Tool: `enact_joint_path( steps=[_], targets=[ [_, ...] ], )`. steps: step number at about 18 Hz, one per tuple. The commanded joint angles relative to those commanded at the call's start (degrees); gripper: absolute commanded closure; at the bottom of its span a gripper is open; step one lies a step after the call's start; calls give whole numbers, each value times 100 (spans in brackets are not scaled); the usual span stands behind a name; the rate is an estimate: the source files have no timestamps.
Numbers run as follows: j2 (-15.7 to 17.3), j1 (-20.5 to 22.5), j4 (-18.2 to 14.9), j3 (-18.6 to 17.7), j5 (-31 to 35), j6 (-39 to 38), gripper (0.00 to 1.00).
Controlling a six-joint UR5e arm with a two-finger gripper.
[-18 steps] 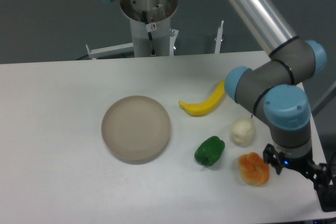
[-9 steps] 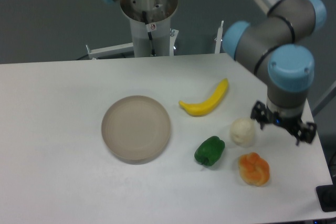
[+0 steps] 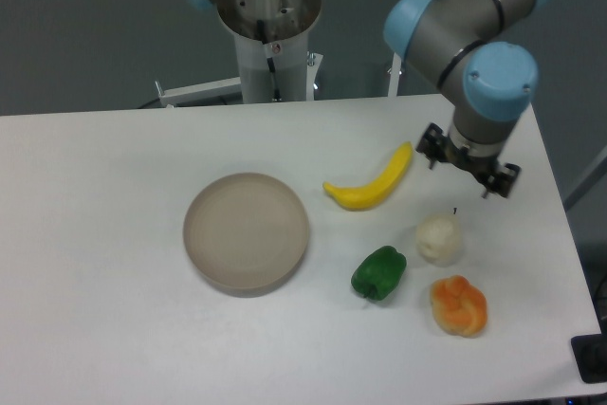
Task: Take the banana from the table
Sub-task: 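Move the gripper over the yellow banana and lower onto it, then close the gripper on the banana's stem end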
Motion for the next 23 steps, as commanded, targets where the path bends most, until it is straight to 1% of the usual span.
enact_joint_path(
  steps=[1, 2, 4, 5, 7, 9, 12, 14, 16, 19, 22, 23],
  targets=[
    [44, -17, 157, -158, -9, -26, 0],
    [62, -26, 420, -360, -9, -27, 0],
    [62, 0, 1139, -843, -9, 26, 0],
    [62, 17, 1387, -984, -9, 26, 0],
    [62, 18, 1555, -1161, -9, 26, 0],
    [53, 9, 1556, -1249, -9, 9, 0],
    [53, 17, 1644, -1434, -17, 9, 0],
    [53, 17, 1766, -1521, -18, -26, 0],
    [62, 0, 1863, -1548, -105, -62, 0],
    [-17, -9, 2057, -1557, -246, -71, 0],
    [-17, 0, 2066, -1557, -246, -79, 0],
    [-17, 9, 2066, -1557, -246, -79, 4]
  ],
)
